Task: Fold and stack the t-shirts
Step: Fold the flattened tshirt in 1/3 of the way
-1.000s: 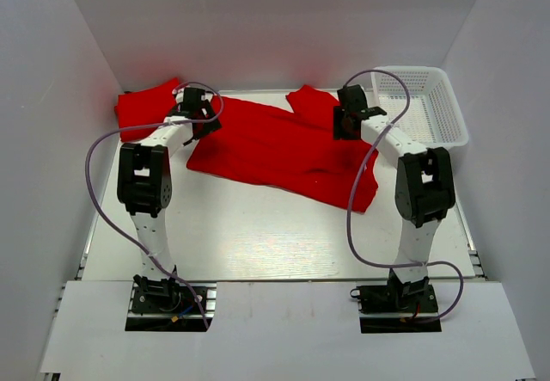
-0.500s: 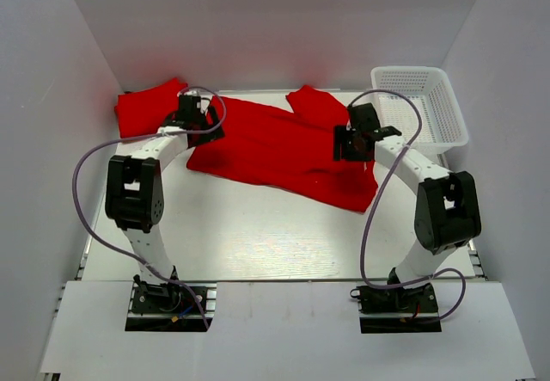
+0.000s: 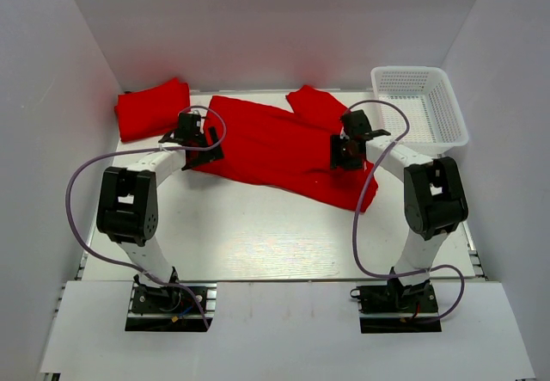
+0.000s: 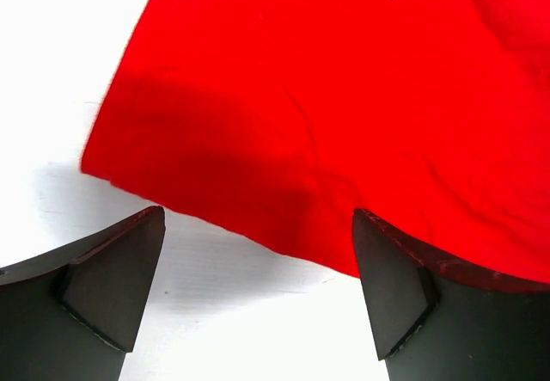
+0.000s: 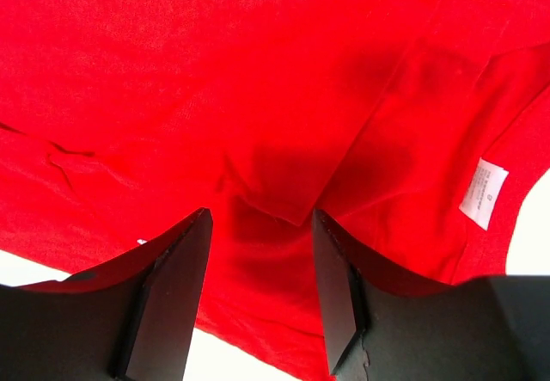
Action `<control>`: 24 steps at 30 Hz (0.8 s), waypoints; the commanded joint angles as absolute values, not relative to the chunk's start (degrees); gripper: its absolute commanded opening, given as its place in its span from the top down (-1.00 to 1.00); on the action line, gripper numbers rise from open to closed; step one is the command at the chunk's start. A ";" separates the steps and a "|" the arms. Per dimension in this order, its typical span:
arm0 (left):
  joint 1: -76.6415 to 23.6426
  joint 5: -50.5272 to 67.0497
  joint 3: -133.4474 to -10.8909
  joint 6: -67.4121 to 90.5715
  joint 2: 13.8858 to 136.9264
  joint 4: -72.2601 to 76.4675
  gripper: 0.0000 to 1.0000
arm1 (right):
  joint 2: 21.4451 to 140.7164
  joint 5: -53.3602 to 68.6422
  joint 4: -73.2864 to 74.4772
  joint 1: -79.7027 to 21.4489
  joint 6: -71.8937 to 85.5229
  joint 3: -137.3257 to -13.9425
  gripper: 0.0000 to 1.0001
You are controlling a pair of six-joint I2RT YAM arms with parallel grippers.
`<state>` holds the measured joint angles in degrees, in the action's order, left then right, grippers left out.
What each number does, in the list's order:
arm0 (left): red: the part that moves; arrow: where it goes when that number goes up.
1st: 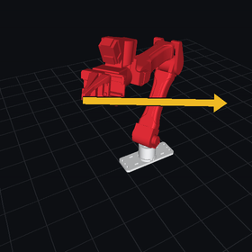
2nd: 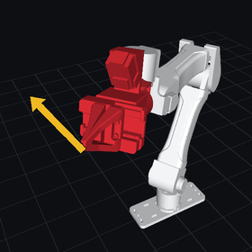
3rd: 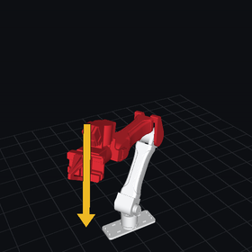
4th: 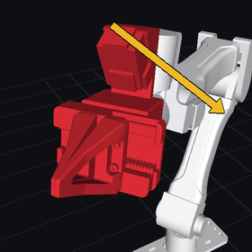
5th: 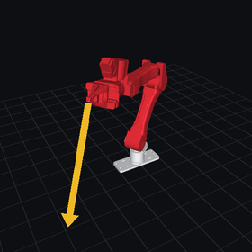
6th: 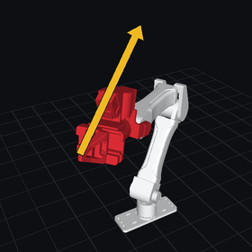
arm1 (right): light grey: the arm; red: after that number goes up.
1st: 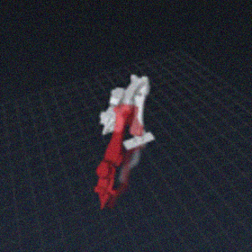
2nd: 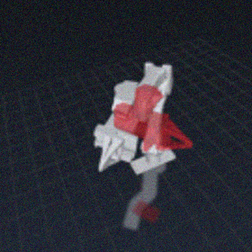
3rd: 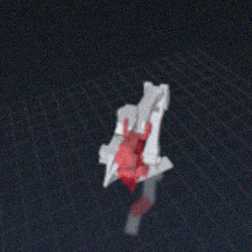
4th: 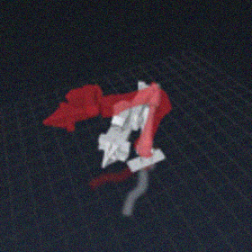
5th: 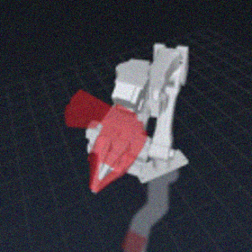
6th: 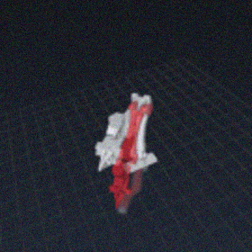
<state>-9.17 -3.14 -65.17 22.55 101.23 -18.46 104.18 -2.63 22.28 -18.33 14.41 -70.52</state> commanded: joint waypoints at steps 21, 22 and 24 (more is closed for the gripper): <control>-9.32 -6.42 -65.65 23.99 97.47 -20.65 -1.00 | 105.91 -2.11 20.57 -17.49 16.52 -68.99 0.34; -9.32 -6.42 -65.65 23.99 97.47 -20.65 -1.00 | 105.91 -2.02 20.48 -17.49 16.52 -68.99 0.40; -9.32 -6.42 -65.65 23.99 97.47 -20.65 -1.00 | 105.99 -1.50 20.39 -17.49 16.79 -68.91 0.43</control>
